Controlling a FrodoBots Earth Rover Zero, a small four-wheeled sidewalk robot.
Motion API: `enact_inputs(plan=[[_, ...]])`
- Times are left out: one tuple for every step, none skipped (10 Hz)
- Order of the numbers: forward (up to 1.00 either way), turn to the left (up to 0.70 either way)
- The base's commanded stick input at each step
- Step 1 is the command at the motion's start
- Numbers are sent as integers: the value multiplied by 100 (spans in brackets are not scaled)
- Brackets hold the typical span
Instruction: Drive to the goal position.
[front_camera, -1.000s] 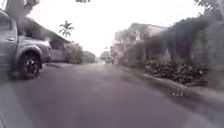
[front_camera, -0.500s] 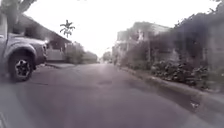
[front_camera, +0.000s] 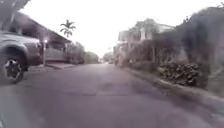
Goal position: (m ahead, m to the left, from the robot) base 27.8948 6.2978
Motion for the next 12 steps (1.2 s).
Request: enact_inputs(plan=[[100, 0], [100, 0], [100, 0], [100, 0], [100, 0], [100, 0], [100, 0], [100, 0], [100, 0], [100, 0], [100, 0], [100, 0]])
